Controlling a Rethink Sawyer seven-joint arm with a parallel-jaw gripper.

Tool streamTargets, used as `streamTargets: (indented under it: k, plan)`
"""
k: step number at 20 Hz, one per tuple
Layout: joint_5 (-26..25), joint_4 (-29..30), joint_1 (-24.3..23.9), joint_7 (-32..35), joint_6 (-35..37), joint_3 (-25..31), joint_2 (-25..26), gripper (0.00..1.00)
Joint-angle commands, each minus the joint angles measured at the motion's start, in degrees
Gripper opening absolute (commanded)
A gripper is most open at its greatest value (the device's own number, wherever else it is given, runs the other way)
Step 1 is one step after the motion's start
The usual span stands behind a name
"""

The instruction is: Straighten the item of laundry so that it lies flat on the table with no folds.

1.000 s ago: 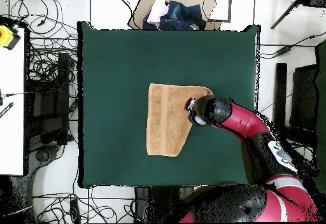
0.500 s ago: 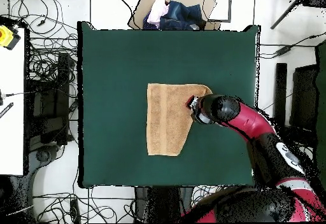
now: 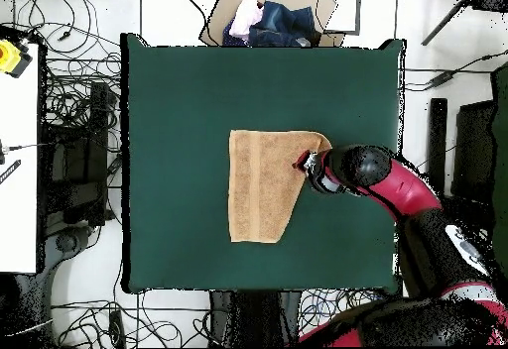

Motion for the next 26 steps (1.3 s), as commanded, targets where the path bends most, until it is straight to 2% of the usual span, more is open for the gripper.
streamTargets:
  k: [1, 14, 17, 20, 23, 26]
  plan:
    - [-3.5, -1.5, 0.3, -7.8, 1.6, 5.5, 1.3, 1.0]
    - [-2.8, 1.1, 0.2, -3.6, -1.5, 4.7, 0.2, 1.0]
    - [2.2, 6.1, -3.7, -0.8, -4.1, 8.3, 1.4, 1.0]
    - [-0.3, 4.4, -3.7, -1.8, -3.9, 6.8, 0.2, 1.0]
    - [-3.3, -0.5, -2.7, -4.0, 1.8, 3.9, -1.0, 1.0]
    - [-8.7, -5.9, 0.6, -3.7, 3.8, -1.9, -2.8, 1.0]
